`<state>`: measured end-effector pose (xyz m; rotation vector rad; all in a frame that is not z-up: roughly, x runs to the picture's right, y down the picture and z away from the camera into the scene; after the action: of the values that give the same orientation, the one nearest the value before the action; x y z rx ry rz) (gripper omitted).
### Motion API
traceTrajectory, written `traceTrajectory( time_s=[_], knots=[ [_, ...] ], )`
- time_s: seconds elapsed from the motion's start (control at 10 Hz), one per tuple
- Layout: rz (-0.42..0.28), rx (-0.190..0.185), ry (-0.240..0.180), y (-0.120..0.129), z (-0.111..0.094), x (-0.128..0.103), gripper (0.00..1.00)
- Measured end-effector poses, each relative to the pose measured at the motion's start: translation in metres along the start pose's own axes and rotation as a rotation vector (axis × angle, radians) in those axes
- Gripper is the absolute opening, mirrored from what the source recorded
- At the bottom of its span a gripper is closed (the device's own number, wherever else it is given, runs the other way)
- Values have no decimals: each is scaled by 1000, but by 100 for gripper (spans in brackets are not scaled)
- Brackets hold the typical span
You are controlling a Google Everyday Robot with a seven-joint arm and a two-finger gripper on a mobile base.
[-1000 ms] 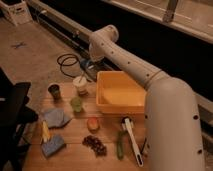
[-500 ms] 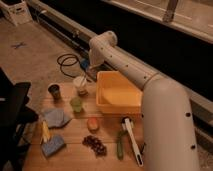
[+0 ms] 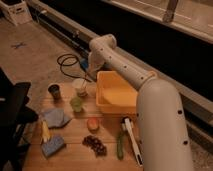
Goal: Place fork in paper cup
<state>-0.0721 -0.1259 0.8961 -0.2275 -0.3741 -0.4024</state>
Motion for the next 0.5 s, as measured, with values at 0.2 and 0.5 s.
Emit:
traceTrajectory(
  time_s=[0.2,0.5],
  knots=[
    [-6,-18,-13,3,4,-2,52],
    [-10,-25,-17,5,3,-3,71]
  ],
)
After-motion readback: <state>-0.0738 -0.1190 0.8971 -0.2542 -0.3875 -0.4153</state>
